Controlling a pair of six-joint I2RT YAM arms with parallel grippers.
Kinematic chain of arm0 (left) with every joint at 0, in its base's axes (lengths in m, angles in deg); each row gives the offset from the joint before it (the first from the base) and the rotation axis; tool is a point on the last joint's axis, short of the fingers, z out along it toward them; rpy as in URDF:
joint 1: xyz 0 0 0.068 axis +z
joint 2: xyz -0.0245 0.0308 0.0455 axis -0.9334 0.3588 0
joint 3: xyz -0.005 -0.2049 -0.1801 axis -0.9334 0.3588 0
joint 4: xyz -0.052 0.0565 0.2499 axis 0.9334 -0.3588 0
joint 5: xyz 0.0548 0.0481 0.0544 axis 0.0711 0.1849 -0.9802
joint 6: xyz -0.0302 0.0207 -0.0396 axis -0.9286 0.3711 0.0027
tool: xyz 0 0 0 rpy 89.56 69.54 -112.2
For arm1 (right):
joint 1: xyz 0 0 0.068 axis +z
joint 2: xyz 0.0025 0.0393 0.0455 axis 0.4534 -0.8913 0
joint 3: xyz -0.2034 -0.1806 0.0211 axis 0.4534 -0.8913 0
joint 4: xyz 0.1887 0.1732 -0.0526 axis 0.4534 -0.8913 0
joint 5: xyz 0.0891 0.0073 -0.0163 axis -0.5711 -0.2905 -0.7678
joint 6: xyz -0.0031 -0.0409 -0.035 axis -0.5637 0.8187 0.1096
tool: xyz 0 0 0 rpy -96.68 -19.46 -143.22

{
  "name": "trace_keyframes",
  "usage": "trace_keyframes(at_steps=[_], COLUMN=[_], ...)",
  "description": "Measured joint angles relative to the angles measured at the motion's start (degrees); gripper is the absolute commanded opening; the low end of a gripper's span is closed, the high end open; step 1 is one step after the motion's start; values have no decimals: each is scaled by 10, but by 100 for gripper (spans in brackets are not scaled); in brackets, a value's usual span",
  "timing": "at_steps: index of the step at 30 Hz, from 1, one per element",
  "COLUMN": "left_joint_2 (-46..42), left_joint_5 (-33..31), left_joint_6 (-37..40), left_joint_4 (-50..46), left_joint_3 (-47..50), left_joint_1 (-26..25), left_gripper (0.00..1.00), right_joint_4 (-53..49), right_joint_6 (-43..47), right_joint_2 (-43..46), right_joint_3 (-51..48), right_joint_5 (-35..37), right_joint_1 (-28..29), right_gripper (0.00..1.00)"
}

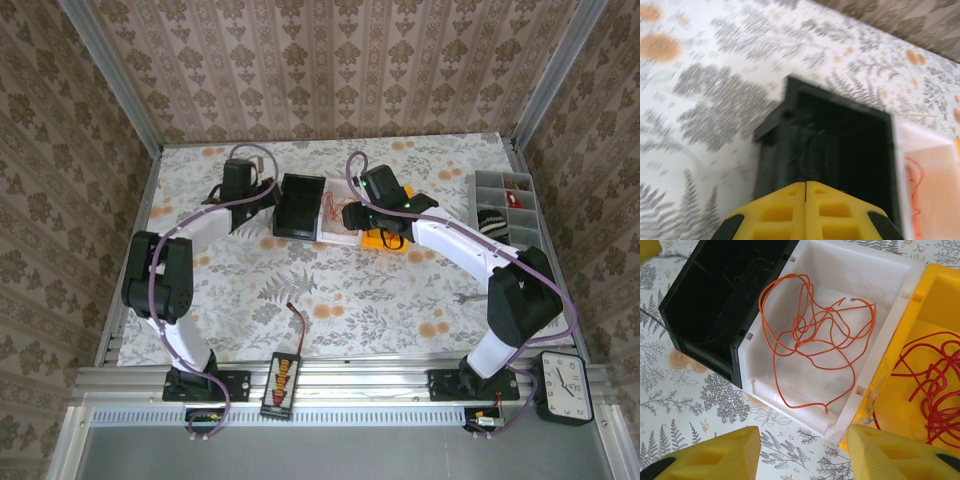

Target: Untangle the cables

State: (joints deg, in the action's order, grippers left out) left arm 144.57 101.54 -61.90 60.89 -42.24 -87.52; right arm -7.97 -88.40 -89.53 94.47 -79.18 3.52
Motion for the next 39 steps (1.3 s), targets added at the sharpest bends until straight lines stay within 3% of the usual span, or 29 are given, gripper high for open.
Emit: trace_keyframes(at_steps=[7,14,15,19,21,28,35,38,39], left_joint_2=[52,133,141,151,151,129,39,-16,-40], left_joint_5=[-110,-194,-201,-214,-214,-214,-249,-282,-293], left_joint_6=[40,48,49,57,60,63,61,56,55], left_joint_4=[-57,-116,-122,-143,-146,-141,-118,-100,-95], left_joint_3=[-133,-159,-159,-168,-177,-183,-163,-119,-94], left_joint_1=[-78,-80,-82,-90,-94,-95,-95,-91,-86], left_gripper=[0,0,3,40,48,62,77,86,94], right_joint_4=[0,-1,0,-1,-1,0,10,24,30], right_joint_6=[0,0,0,0,0,0,-5,-17,-20], right_joint_2=[6,27,29,31,31,36,62,94,112], right_joint_3=[-7,-18,-20,-27,-28,-33,-52,-88,-109], right_joint_5=[4,7,8,8,8,9,18,23,26], right_joint_1=[0,-5,-6,-7,-7,-9,-23,-51,-68], right_gripper=[51,51,51,51,51,51,52,52,53])
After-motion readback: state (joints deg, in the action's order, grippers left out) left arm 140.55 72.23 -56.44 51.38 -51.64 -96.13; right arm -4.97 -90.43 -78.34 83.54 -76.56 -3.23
